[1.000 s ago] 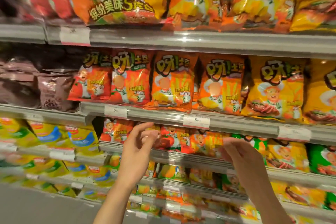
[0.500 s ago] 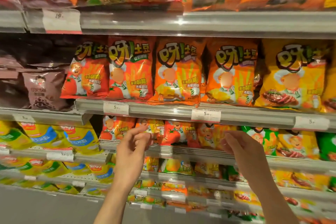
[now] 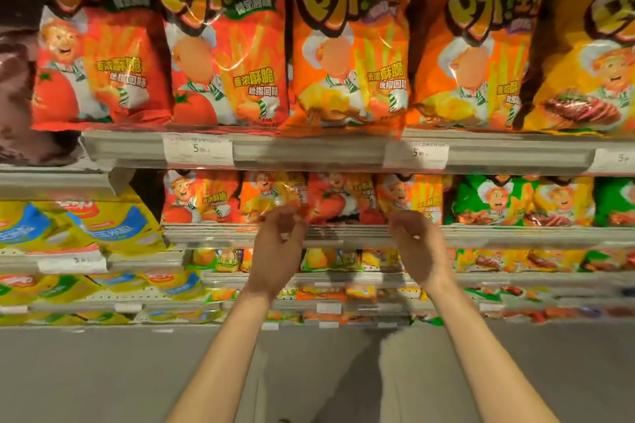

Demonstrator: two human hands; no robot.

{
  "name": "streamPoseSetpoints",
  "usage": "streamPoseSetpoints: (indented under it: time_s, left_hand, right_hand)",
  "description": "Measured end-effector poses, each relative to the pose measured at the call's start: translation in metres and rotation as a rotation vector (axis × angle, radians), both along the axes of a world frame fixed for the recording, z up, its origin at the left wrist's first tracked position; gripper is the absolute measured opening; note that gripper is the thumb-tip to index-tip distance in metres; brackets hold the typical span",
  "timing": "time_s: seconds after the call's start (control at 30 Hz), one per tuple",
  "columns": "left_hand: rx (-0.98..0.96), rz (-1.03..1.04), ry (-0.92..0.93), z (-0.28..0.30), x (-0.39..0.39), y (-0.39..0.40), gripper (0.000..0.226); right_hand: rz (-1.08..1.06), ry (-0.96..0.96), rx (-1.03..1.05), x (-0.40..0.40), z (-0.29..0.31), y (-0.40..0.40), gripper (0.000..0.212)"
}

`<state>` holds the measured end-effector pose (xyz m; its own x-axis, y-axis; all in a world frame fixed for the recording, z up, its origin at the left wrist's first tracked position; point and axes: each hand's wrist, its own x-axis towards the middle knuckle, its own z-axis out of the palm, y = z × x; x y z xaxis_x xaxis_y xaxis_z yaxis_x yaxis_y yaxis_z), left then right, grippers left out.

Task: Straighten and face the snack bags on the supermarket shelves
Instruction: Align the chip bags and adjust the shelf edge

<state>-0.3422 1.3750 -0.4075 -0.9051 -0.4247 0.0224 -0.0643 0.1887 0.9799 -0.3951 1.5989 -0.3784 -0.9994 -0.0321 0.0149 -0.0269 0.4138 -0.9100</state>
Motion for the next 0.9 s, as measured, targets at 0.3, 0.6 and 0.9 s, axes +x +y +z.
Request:
streamPoseSetpoints:
  time_s: [0.3,0.6,0.9]
  left_hand:
    - [-0.239,-0.058,0.000,-0.003,-0.046,0.015,0.011]
    - [0.065,-0.069,-0.015,0.008,-0.052,0.018,0.011]
    - [0.181,-0.153,-0.011,0.011,-0.030,-0.001,0.018]
  right_hand:
    - [0.156,0.036,0.190,-0.036,-0.028,-0.017,0.025]
    - [0.083,-0.078,-0.122,-0.043,-0.018,-0.018,0.020]
    - [0.132,-0.177,-0.297,-0.041,-0.002,-0.021,0.021]
